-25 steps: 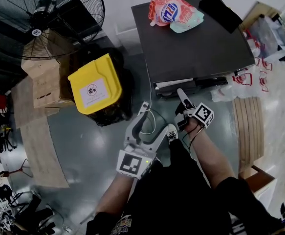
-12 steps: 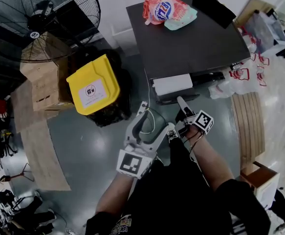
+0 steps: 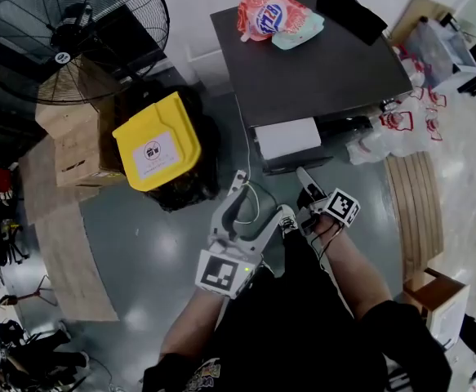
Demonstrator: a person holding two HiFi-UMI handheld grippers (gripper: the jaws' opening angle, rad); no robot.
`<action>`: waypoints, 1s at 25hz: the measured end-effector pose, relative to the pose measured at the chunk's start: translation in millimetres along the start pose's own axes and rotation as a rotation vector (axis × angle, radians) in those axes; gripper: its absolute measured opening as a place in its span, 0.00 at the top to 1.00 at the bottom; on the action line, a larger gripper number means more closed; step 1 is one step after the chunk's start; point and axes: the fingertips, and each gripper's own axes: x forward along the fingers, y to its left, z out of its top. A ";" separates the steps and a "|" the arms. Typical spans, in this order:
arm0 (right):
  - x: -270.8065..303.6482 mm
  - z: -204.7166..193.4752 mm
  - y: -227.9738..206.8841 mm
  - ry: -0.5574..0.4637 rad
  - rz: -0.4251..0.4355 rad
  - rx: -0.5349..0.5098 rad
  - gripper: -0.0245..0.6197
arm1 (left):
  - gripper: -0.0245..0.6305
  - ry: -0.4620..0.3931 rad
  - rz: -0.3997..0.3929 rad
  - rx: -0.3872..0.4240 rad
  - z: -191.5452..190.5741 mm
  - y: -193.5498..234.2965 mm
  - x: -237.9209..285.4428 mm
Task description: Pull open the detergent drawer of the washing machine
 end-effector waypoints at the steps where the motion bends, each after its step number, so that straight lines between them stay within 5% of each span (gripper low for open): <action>1: -2.9 -2.8 3.7 0.013 0.008 -0.022 0.45 | 0.53 -0.002 0.000 0.003 0.4 -0.8 -2.6; 5: -10.7 -11.7 46.7 0.073 0.140 -0.266 0.54 | 0.53 -0.014 0.000 0.010 3.1 -3.8 -13.2; 13: -39.0 -28.1 122.1 0.081 0.154 -0.750 0.96 | 0.53 -0.048 -0.026 0.014 7.7 -11.0 -38.3; 25: -94.7 -72.6 219.9 0.012 0.149 -1.137 0.96 | 0.53 -0.080 -0.085 0.053 8.4 -20.1 -87.3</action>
